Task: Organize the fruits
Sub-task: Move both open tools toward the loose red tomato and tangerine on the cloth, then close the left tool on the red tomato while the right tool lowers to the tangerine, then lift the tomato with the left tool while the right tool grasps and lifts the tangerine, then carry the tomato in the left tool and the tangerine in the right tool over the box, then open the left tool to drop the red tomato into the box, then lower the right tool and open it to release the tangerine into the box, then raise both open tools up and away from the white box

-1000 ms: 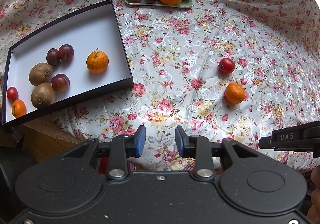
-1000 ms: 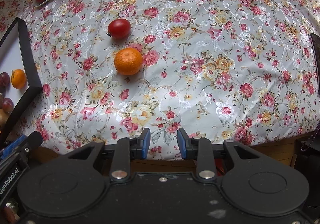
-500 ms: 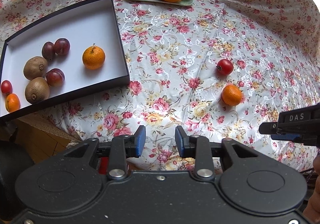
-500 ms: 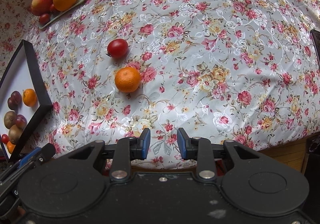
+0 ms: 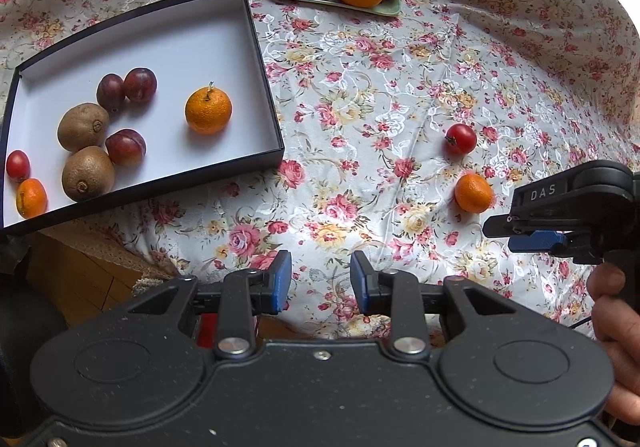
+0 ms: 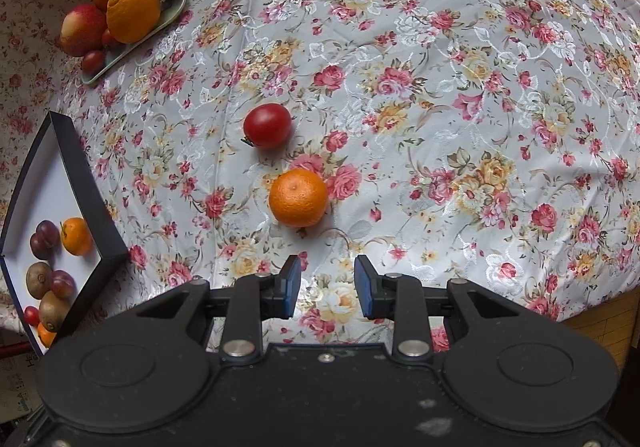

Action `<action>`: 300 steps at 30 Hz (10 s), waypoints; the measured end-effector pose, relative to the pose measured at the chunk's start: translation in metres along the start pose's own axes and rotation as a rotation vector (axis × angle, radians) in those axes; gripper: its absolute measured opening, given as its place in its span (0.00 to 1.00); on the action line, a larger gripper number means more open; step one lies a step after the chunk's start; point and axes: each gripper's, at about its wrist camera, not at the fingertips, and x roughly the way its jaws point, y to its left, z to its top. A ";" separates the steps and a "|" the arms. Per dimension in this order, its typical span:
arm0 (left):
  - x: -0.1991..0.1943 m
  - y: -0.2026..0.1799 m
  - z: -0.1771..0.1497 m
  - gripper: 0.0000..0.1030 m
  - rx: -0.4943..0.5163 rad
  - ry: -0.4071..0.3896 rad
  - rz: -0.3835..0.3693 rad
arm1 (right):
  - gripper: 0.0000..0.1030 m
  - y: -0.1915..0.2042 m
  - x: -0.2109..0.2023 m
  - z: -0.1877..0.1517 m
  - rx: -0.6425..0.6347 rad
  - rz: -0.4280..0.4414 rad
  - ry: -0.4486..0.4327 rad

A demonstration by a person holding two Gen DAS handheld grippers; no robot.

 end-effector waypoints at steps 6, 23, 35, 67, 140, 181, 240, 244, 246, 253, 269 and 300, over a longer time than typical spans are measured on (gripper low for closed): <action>-0.001 0.002 -0.001 0.40 -0.026 -0.012 0.008 | 0.31 0.011 0.009 -0.004 -0.030 -0.046 0.012; 0.001 -0.015 0.037 0.40 0.021 -0.052 0.073 | 0.31 0.026 -0.004 -0.010 -0.116 -0.045 0.029; 0.041 -0.077 0.085 0.40 0.116 0.026 -0.013 | 0.31 0.009 -0.035 0.027 -0.082 0.039 -0.004; 0.138 -0.161 0.119 0.45 0.235 0.142 -0.031 | 0.32 -0.039 -0.025 0.069 -0.014 0.005 0.010; 0.015 0.044 0.158 0.42 -0.110 -0.084 0.122 | 0.38 0.127 0.034 0.068 -0.199 -0.049 0.043; -0.007 0.201 0.149 0.42 -0.415 -0.097 0.264 | 0.38 0.290 0.021 -0.002 -0.534 0.056 -0.093; -0.005 0.203 0.148 0.43 -0.405 -0.068 0.248 | 0.40 0.299 0.025 -0.004 -0.579 0.089 -0.073; -0.004 0.202 0.148 0.43 -0.399 -0.064 0.249 | 0.40 0.298 0.024 -0.003 -0.579 0.088 -0.076; -0.004 0.202 0.148 0.43 -0.397 -0.063 0.250 | 0.40 0.297 0.026 -0.002 -0.572 0.088 -0.068; -0.003 0.200 0.148 0.43 -0.371 -0.060 0.269 | 0.40 0.297 0.028 -0.002 -0.568 0.079 -0.063; -0.005 0.183 0.145 0.43 -0.264 -0.069 0.282 | 0.40 0.296 0.028 -0.002 -0.570 0.049 -0.084; -0.063 0.132 0.032 0.43 -0.186 -0.182 0.340 | 0.38 0.214 -0.023 -0.080 -0.619 -0.001 -0.234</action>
